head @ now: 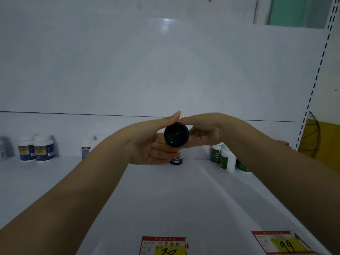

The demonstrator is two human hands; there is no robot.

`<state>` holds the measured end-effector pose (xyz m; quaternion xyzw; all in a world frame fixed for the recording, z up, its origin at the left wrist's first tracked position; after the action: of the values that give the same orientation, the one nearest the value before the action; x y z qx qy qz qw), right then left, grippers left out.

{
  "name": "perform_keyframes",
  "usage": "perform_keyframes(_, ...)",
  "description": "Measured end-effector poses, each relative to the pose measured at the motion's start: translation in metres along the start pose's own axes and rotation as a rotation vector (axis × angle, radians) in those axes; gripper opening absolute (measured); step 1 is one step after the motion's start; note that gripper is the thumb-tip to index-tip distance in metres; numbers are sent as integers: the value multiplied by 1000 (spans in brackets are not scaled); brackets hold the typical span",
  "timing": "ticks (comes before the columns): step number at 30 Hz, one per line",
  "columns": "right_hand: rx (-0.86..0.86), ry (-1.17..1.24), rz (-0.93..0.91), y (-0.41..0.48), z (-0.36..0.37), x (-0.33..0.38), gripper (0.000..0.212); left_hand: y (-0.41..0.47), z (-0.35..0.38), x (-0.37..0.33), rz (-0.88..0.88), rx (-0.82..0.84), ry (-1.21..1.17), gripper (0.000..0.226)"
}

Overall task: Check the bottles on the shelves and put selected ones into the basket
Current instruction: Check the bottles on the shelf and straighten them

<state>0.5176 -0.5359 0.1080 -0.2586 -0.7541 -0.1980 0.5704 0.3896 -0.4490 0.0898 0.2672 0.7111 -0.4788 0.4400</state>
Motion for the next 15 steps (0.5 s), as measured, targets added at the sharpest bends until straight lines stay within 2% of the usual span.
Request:
perform_keyframes(4,-7,30,-97,0,-1,1,33,6,3,0,65,-10,57,80)
perform_keyframes(7,-50,99,-316,-2,-4,16,31,7,4,-3,276,-134,128,73)
perform_keyframes(10,-151,144,-562,-9,-13,32,32,1,4,-7,550,-257,121,49)
perform_keyframes(12,-177,82,-705,-17,-18,38,34,-1,6,-10,621,-277,92,40)
perform_keyframes(15,-206,11,-838,-29,-20,40,33,5,8,-11,668,-348,161,48)
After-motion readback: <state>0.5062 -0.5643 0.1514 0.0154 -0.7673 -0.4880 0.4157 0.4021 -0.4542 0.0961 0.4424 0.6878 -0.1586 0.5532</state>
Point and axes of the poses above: each hand's wrist, its own y-axis towards the middle knuckle, its own z-axis out of the palm, x = y × z, the point moved 4 cm from there along y, towards the middle knuckle, and after that the axes turned 14 degrees about -z, right-handed, at the moved point
